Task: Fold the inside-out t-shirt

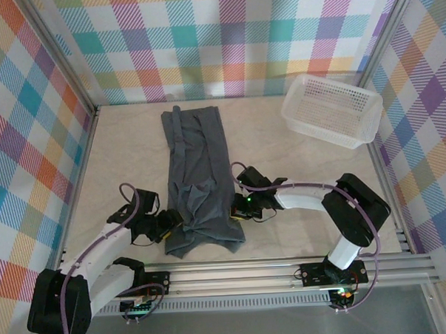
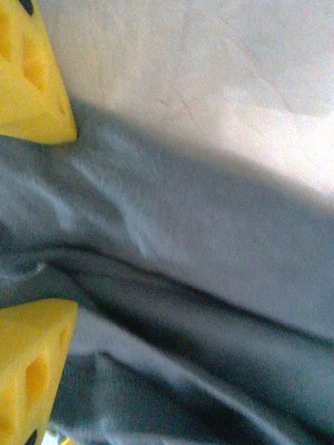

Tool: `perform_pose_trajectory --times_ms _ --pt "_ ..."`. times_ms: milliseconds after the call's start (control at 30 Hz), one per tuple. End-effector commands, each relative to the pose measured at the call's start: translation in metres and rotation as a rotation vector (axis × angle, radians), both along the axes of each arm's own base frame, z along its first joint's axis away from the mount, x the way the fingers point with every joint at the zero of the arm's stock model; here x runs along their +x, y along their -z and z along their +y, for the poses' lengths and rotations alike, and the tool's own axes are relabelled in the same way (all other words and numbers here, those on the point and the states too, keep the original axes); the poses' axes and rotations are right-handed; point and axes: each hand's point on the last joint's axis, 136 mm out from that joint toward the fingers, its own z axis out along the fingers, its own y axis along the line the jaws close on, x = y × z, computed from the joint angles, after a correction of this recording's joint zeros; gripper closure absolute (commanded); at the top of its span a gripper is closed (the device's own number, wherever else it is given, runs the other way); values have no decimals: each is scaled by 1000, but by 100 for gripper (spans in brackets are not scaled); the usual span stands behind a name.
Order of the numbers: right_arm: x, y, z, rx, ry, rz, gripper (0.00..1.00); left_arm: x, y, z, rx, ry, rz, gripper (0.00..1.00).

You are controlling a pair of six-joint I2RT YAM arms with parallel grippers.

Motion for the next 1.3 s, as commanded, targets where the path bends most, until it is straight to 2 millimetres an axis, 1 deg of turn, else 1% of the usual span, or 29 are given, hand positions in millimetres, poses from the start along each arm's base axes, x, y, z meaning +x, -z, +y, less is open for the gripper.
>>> perform_pose_trajectory --times_ms 0,100,133,200,267,300,333,467,667,733,800,833,900,1067,1167,1200,1267 --pt "0 -8 2 12 -4 -5 98 -10 6 -6 -61 -19 57 49" --pt "0 -6 2 16 5 2 98 -10 6 -6 -55 -10 62 57" --pt "0 -5 3 16 3 6 98 -10 6 -6 -54 -10 62 60" --pt "0 -5 4 14 2 9 98 -13 6 -3 -31 -12 76 65" --pt "0 -7 2 11 3 3 98 -17 3 13 60 -23 85 62" --pt "1 -7 1 7 3 -2 98 -17 -2 24 126 -43 79 56" --pt "1 -8 0 5 4 -7 98 -16 -3 33 166 -75 68 54" --pt "0 -7 -2 -6 4 -6 98 -17 -2 43 218 -101 68 48" --pt "0 -3 -1 -10 -1 0 98 -8 6 16 94 -37 83 46" --pt "0 -2 0 -8 -4 4 98 -3 5 9 61 -27 70 51" --pt "0 -1 0 -10 -3 9 98 0 3 6 44 -24 55 62" --pt "0 0 0 -12 -2 10 98 1 1 5 43 -24 51 66" --pt "-1 1 -1 -16 -4 10 98 1 -3 6 41 -26 39 70" --pt "-1 1 1 -15 -6 14 98 -4 -9 8 38 -34 25 71" --pt "0 2 1 -12 -4 15 98 -10 -5 12 59 -41 38 70" --pt "0 2 2 -10 -6 15 98 -12 -2 15 75 -45 50 69" --pt "-1 1 1 -10 -6 15 98 -15 2 20 101 -49 68 61"
